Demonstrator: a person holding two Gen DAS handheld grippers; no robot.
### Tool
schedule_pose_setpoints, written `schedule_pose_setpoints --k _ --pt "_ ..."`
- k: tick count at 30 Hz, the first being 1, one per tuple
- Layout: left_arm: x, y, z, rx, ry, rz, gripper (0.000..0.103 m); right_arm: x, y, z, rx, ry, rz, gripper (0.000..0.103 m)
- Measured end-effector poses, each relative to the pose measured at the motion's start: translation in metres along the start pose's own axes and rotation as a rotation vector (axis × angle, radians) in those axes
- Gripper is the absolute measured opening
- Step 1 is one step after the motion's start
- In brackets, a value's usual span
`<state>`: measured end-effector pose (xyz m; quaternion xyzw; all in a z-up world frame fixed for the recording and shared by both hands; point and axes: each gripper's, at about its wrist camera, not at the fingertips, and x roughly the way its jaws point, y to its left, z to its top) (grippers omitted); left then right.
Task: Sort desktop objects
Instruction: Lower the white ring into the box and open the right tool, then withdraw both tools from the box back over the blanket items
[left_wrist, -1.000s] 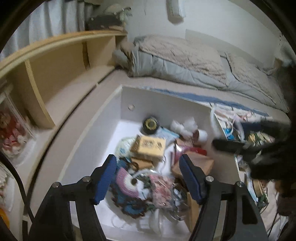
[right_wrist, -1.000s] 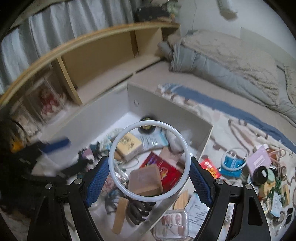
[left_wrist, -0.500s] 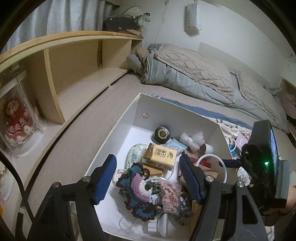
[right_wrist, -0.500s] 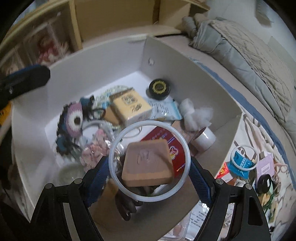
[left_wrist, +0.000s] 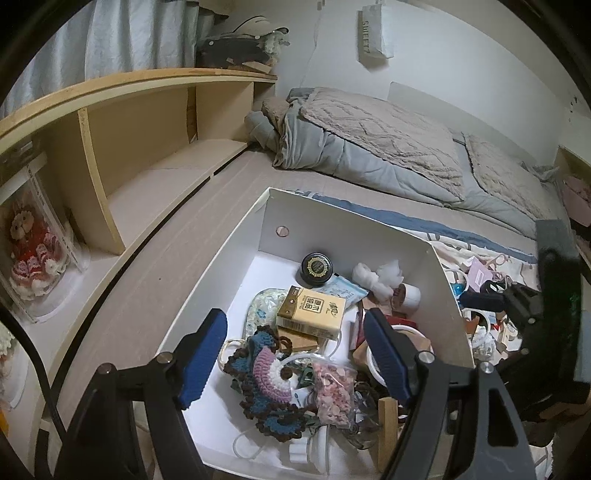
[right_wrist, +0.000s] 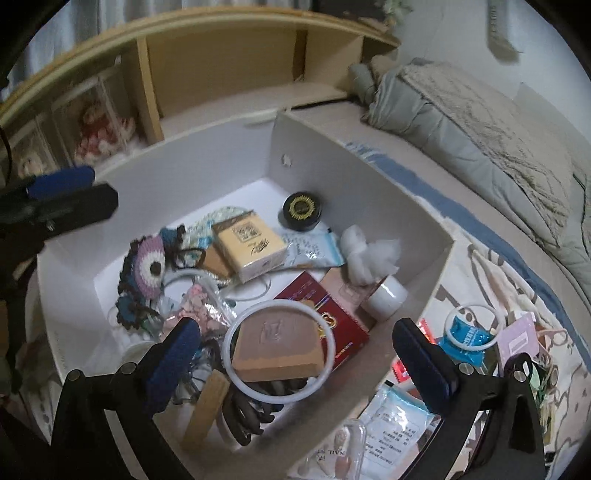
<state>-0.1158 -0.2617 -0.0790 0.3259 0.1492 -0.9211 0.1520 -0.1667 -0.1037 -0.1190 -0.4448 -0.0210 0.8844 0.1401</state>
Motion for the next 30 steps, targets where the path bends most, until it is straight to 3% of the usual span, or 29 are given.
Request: schedule_pose_setpoints --k 9,19,30 --pt "-0.010 -0.015 -0.001 0.059 -0.020 0.008 0.077 -0.035 -0.014 -0.006 0.070 -0.109 0.043 0.103" --pt "-0.034 -0.039 -0.002 0.094 -0.055 -0.033 0.094 -0.077 -0.022 -0.018 0.077 -0.178 0.023 0.103" --pt "-0.068 -0.079 -0.002 0.174 -0.128 -0.059 0.102 -0.124 -0.033 -0.036 0.059 -0.235 -0.012 0.103"
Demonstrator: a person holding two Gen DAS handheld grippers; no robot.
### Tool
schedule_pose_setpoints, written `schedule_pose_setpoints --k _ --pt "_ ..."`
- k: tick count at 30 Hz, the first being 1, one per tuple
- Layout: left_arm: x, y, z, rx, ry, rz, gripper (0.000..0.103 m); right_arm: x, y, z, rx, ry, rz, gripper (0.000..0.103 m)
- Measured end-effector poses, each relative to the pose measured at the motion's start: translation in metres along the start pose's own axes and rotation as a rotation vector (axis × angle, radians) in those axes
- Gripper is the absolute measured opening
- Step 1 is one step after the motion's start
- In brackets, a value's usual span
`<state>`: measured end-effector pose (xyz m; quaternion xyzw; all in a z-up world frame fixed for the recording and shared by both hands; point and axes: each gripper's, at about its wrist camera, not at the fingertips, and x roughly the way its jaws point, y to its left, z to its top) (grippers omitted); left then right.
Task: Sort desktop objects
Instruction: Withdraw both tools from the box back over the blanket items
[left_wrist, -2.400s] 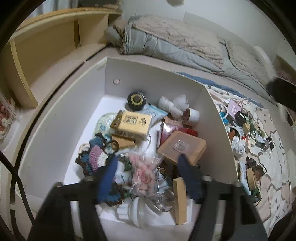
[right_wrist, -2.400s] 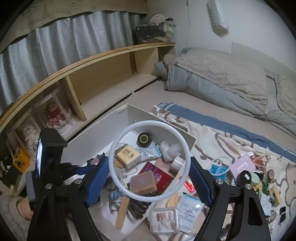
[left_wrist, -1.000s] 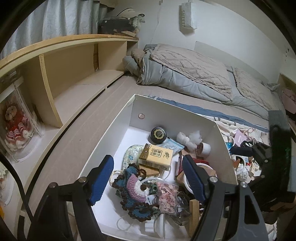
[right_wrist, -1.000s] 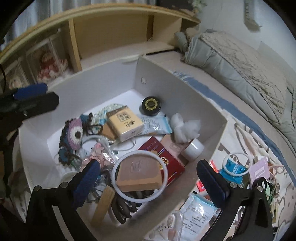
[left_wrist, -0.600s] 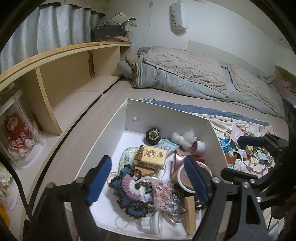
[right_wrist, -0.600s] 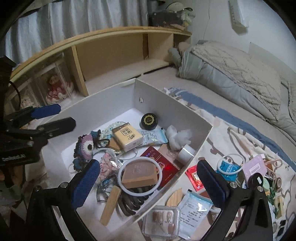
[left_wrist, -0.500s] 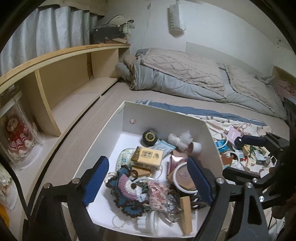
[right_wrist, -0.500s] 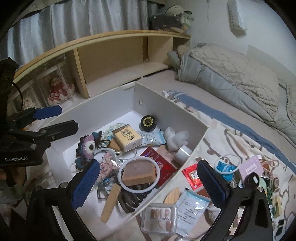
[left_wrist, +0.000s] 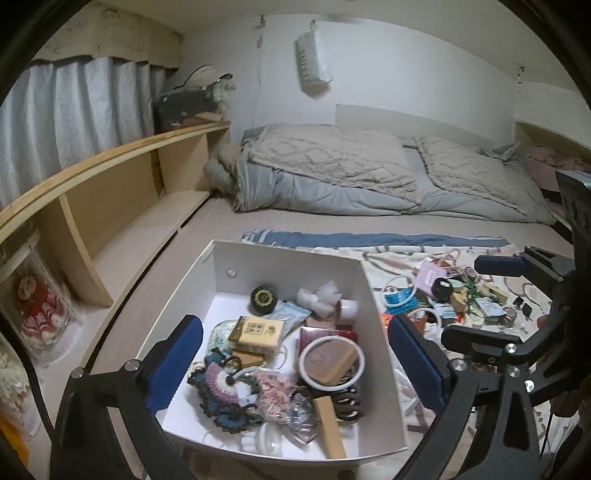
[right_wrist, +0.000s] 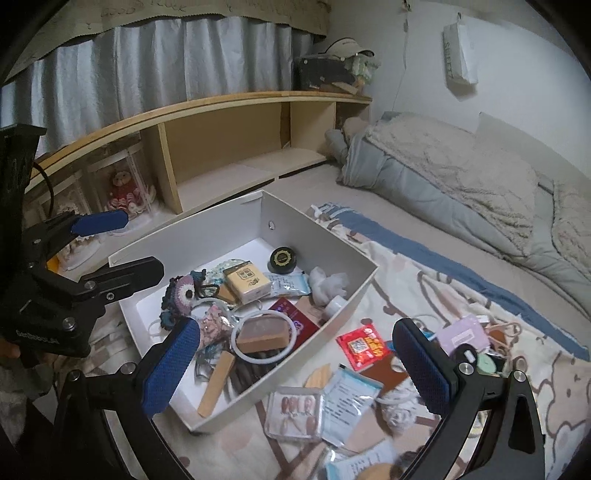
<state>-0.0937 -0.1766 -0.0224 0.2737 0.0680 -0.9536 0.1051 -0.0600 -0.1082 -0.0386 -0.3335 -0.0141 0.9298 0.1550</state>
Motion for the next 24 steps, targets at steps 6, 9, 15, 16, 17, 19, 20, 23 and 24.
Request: schedule_pose_setpoints --k 6,9,15,16,17,19,20,23,24 --pt "-0.012 -0.017 0.004 0.012 -0.017 -0.025 0.102 -0.028 -0.013 -0.009 -0.007 -0.029 -0.035 0.103" --pt "-0.019 -0.025 0.006 0.011 -0.031 -0.029 0.102 -0.042 -0.021 -0.015 -0.001 -0.049 -0.060 0.103" --pt "-0.031 -0.044 0.011 0.027 -0.052 -0.044 0.102 -0.067 -0.039 -0.025 0.016 -0.061 -0.082 0.103" --pt "-0.033 -0.047 0.012 0.028 -0.056 -0.046 0.102 -0.070 -0.040 -0.027 0.017 -0.063 -0.090 0.103" --pt "-0.035 -0.051 0.012 0.029 -0.059 -0.048 0.102 -0.073 -0.044 -0.029 0.021 -0.064 -0.095 0.103" --pt "-0.038 -0.058 0.013 0.033 -0.062 -0.058 0.102 -0.079 -0.050 -0.033 0.039 -0.066 -0.103 0.103" --pt "-0.040 -0.060 0.013 0.035 -0.063 -0.061 0.102 -0.082 -0.053 -0.034 0.044 -0.064 -0.104 0.103" --pt "-0.043 -0.069 0.014 0.037 -0.067 -0.071 0.102 -0.092 -0.060 -0.039 0.056 -0.063 -0.118 0.103" --pt "-0.044 -0.070 0.014 0.036 -0.066 -0.074 0.102 -0.095 -0.063 -0.041 0.062 -0.065 -0.123 0.103"
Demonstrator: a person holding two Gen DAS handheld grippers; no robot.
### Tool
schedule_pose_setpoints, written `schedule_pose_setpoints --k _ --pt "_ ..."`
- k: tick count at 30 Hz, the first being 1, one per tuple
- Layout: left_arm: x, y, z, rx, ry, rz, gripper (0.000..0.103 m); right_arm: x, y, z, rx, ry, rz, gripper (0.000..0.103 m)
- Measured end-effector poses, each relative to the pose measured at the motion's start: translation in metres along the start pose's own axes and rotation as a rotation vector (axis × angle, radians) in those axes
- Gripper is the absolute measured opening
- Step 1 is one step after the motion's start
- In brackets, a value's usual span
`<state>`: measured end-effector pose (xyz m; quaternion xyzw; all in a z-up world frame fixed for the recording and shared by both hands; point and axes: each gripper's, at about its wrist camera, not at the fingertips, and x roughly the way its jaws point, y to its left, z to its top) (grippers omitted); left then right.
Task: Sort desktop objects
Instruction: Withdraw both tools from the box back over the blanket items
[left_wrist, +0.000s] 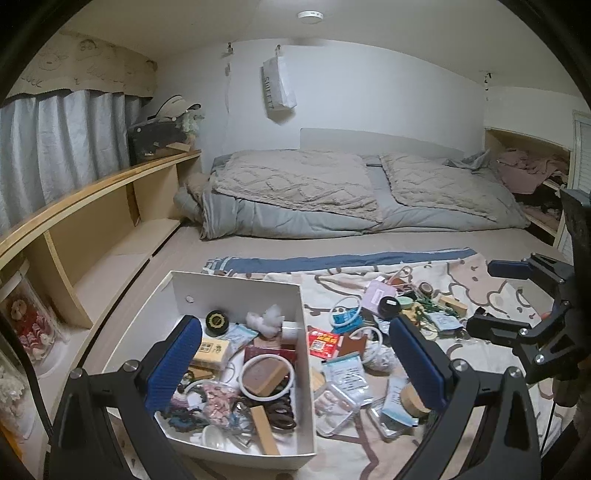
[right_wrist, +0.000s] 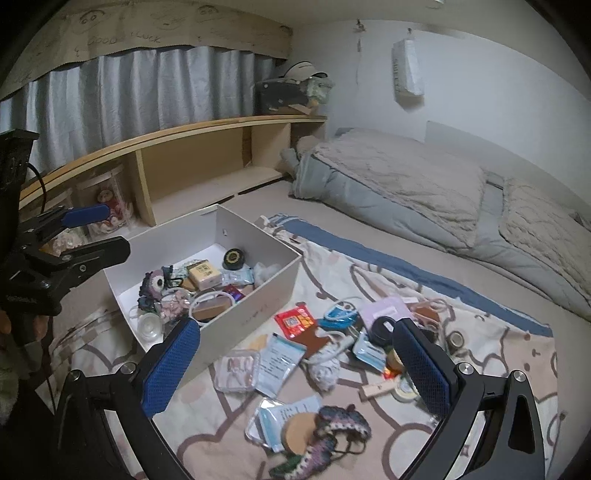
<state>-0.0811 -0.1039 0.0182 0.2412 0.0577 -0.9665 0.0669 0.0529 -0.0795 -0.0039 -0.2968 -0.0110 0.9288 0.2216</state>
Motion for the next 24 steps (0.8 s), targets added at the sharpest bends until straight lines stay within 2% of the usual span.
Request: schedule_pose_setpoints --k 15,24 --pt "0.001 -0.034 0.004 -0.027 -0.004 -0.057 0.102 -0.034 -0.041 -0.019 0.092 -0.035 -0.067 0.103" --pt "0.020 -0.060 -0.002 0.003 0.025 -0.101 0.102 -0.016 -0.069 -0.048 0.143 0.038 -0.104 0.103"
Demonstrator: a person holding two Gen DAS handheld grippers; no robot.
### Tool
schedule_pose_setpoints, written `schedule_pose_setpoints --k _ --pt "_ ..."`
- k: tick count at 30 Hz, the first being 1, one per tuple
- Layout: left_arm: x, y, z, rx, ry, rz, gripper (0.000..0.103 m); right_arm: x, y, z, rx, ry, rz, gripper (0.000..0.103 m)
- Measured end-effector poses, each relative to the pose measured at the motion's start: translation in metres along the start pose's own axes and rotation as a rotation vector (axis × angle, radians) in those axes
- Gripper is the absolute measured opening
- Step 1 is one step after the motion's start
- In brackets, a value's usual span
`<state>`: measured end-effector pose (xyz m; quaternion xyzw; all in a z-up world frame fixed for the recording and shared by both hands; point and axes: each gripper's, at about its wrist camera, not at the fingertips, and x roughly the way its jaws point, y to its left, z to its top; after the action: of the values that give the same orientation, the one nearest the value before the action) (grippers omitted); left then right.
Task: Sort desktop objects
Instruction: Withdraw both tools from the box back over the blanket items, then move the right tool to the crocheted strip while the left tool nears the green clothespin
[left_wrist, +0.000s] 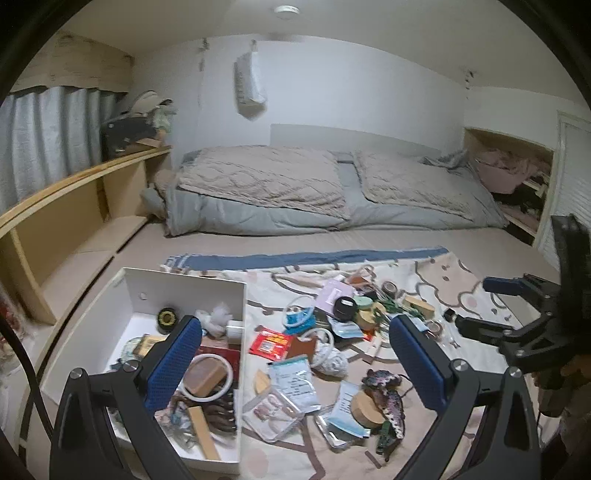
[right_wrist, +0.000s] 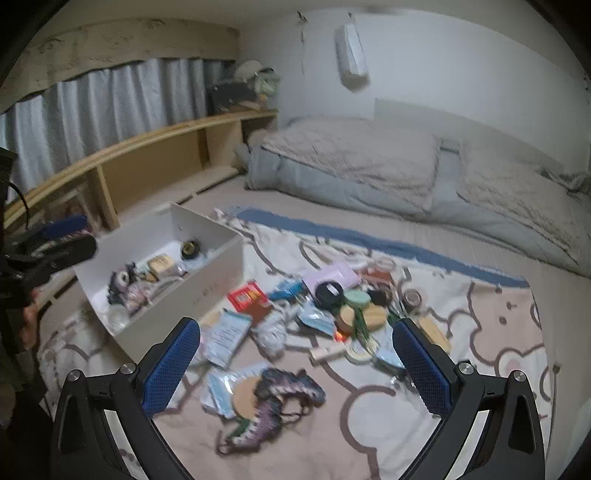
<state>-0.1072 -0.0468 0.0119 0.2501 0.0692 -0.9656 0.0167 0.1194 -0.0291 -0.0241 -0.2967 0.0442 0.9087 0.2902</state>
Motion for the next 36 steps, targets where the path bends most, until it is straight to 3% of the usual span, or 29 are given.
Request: schedule_pose_setpoints --k 11,21,30,36 --pt "0.024 -0.031 -0.011 0.098 0.053 -0.088 0.102 0.061 -0.012 -0.029 0.020 0.160 -0.043 0.103" --pt "0.035 -0.027 -0.023 0.115 0.106 -0.102 0.102 0.119 0.015 -0.057 -0.092 0.328 -0.050 0.103" --pt "0.038 -0.019 -0.028 0.105 0.122 -0.106 0.102 0.148 0.025 -0.077 -0.159 0.455 -0.114 0.103" --pt "0.043 -0.024 -0.037 0.109 0.153 -0.130 0.102 0.149 0.006 -0.093 -0.154 0.508 -0.169 0.103"
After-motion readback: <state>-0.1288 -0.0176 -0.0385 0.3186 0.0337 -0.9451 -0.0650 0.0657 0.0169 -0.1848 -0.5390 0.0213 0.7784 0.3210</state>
